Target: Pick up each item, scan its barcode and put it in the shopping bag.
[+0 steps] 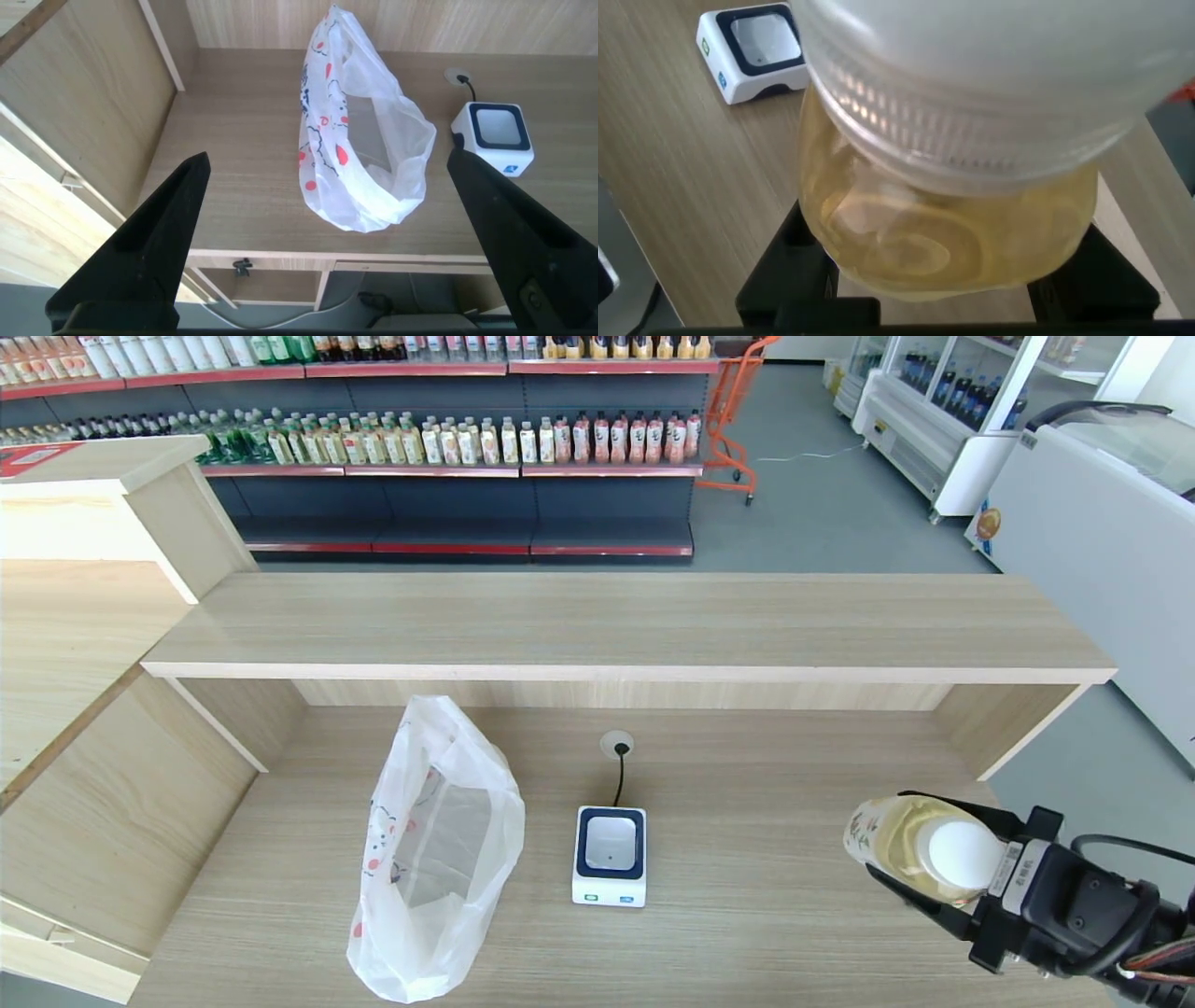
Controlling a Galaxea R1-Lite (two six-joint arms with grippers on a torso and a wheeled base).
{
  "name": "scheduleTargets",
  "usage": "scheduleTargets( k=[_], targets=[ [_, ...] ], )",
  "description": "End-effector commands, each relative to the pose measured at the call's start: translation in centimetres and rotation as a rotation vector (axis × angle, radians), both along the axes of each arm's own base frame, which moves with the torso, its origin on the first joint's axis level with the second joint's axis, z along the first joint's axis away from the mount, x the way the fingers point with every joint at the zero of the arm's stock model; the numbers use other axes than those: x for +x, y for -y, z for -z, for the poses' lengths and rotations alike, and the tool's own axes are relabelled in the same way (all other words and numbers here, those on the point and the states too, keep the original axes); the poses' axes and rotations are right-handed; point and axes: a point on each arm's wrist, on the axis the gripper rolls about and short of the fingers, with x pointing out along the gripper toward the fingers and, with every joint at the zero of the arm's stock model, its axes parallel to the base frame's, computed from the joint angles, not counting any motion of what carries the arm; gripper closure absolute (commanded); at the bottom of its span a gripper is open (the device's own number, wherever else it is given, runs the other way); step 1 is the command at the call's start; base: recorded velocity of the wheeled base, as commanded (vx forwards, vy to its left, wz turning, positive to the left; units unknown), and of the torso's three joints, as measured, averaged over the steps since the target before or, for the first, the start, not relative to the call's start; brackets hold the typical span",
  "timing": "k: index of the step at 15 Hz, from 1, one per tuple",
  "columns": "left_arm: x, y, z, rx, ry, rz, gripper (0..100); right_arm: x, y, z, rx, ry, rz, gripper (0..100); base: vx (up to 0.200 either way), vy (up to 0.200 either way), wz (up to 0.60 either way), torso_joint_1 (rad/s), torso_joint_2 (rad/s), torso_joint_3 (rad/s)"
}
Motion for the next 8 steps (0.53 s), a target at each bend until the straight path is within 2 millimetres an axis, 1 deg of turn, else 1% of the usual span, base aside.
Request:
scheduleTargets(
  k=[1, 3, 8],
  targets=[
    [0.00, 0.00, 0.00, 0.003, 0.001, 0.000, 0, -0.31, 0.04, -0.08, 0.009, 0.002, -0.002, 100, 0.000, 0.000, 0.00, 0.000, 0.00, 0.000],
    [0.00, 0.00, 0.00, 0.000, 0.001, 0.000, 0, -0.37, 0.04, -0.06, 0.017, -0.005, -0.011, 100, 0.000, 0.000, 0.00, 0.000, 0.00, 0.000],
    [0.00, 0.00, 0.00, -0.002, 0.001, 0.000, 0, -0.23, -0.06, 0.17, 0.038, -0.036, -0.021, 100, 0.000, 0.200, 0.00, 0.001, 0.00, 0.002]
  ],
)
